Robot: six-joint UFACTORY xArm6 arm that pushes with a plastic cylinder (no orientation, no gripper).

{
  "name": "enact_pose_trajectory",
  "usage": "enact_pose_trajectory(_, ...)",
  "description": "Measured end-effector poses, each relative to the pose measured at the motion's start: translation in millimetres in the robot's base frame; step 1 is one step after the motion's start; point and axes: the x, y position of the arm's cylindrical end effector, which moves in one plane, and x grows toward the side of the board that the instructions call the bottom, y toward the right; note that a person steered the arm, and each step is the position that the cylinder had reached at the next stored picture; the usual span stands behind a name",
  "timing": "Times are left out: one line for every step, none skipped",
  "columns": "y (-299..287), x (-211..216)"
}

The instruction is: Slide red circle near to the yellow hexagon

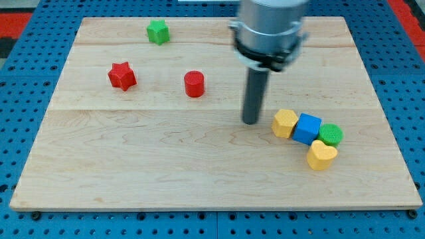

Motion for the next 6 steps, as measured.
enact_pose_trajectory(11, -49)
enact_pose_trajectory(27, -90)
enact_pose_trajectory(-54, -126)
enact_pose_trajectory(-88, -93)
enact_pose_trajectory(-34, -59)
enact_pose_trajectory(-4, -21)
